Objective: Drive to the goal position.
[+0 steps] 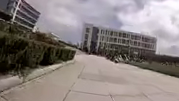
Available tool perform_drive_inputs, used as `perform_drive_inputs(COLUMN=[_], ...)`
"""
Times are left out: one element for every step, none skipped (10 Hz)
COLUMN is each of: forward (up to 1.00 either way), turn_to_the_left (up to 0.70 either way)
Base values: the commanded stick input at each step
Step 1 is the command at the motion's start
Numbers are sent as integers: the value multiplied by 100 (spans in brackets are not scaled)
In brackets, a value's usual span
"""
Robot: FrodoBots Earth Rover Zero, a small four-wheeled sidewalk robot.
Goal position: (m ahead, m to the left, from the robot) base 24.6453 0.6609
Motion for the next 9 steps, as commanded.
perform_drive_inputs(forward=[70, 70, 70, 70, 70, 70, 70, 70, 70], turn_to_the_left=[0, 0, 0, 0, 0, 0, 0, 0, 0])
